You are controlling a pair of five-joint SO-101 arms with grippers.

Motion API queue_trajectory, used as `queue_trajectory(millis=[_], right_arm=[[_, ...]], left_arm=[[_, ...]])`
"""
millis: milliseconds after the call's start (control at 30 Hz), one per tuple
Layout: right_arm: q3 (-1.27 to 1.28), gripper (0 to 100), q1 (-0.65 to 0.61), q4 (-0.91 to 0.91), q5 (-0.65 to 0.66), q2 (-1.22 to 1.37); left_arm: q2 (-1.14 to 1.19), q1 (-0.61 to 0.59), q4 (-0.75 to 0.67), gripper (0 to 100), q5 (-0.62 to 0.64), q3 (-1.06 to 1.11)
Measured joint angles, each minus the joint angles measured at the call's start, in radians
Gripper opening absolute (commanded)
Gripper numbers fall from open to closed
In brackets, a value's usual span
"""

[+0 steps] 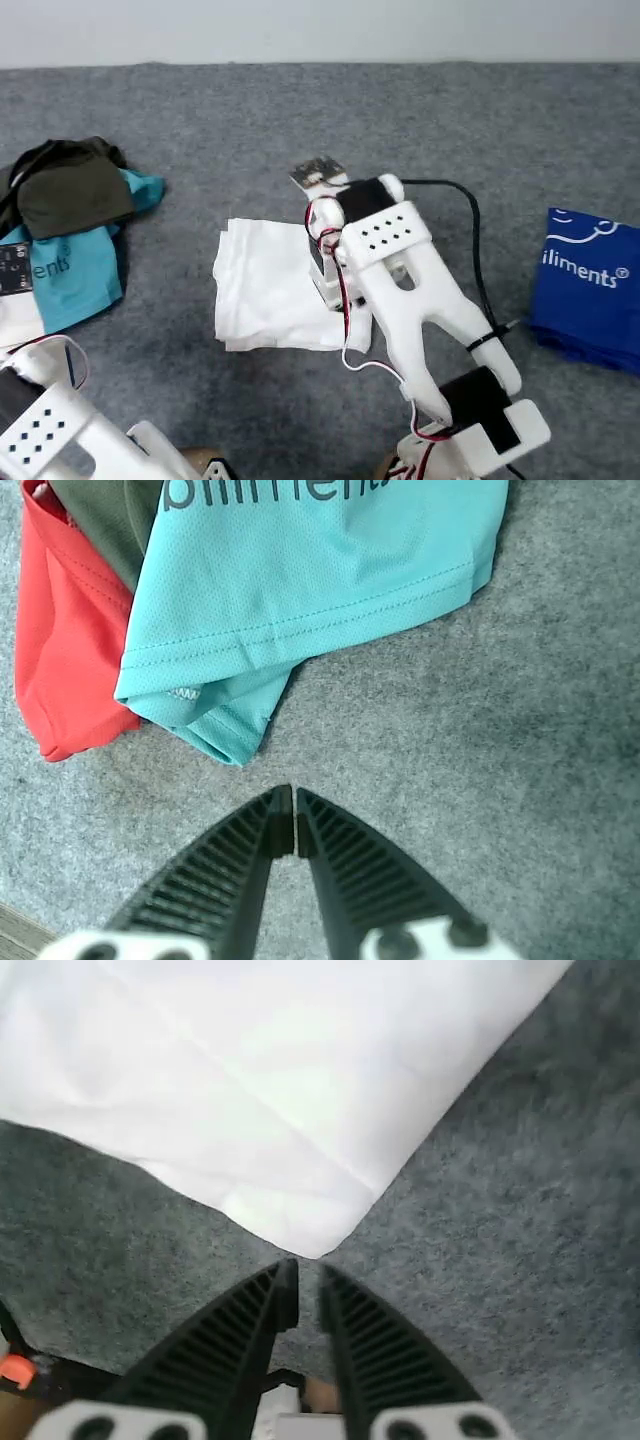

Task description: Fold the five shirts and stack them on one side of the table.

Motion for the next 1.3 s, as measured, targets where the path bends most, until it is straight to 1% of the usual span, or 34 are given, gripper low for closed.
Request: queue_trajectory(millis=[33,67,167,300,467,600,767,833,900,1033,1100,1133,1200,1300], right_arm=[[0.015,35.5,0.002,-0.012,-0.04,0.0],[0.028,37.6,0.002,-0.032,-0.08,0.0],[0.077,36.9,-0.002,-0.118,-0.147,0.0],[0.175,33.0,-0.003,-0.278,-0.164,0.0],[0.315,32.5,-0.029,-0.47,-0.166,0.0],[0.353,32.5,-0.034,-0.551,-0.17,0.055],[0.322,32.3,-0.034,-0.571,-0.216,0.193],[0.281,29.8,-0.038,-0.568,-0.238,0.245],[0.245,22.5,-0.038,-0.555,-0.245,0.285],[0.147,0.0,-0.043,-0.474,-0.247,0.35],[0.11,4.3,-0.041,-0.446,-0.247,0.374],[0.098,4.2,-0.04,-0.436,-0.241,0.385],[0.084,0.6,-0.038,-0.425,-0.219,0.397],[0.083,0.9,-0.037,-0.425,-0.183,0.397]], left_arm=[[0.0,0.0,-0.002,2,0.0,0.0],[0.0,0.0,-0.011,2,0.0,0.0],[0.0,0.0,-0.021,2,0.0,0.012],[0.0,0.0,-0.028,2,0.0,0.012],[0.0,0.0,-0.029,2,0.0,0.012],[0.0,0.0,-0.029,2,0.0,0.012],[0.0,0.0,-0.029,2,0.0,0.012],[0.0,0.0,-0.029,2,0.0,0.012],[0.0,0.0,-0.029,2,0.0,0.012],[0.0,0.0,-0.029,2,0.0,0.012],[0.0,0.0,-0.029,2,0.0,0.012],[0.0,0.0,-0.029,2,0.0,0.012],[0.0,0.0,-0.029,2,0.0,0.012],[0.0,0.0,-0.029,2,0.0,0.012]])
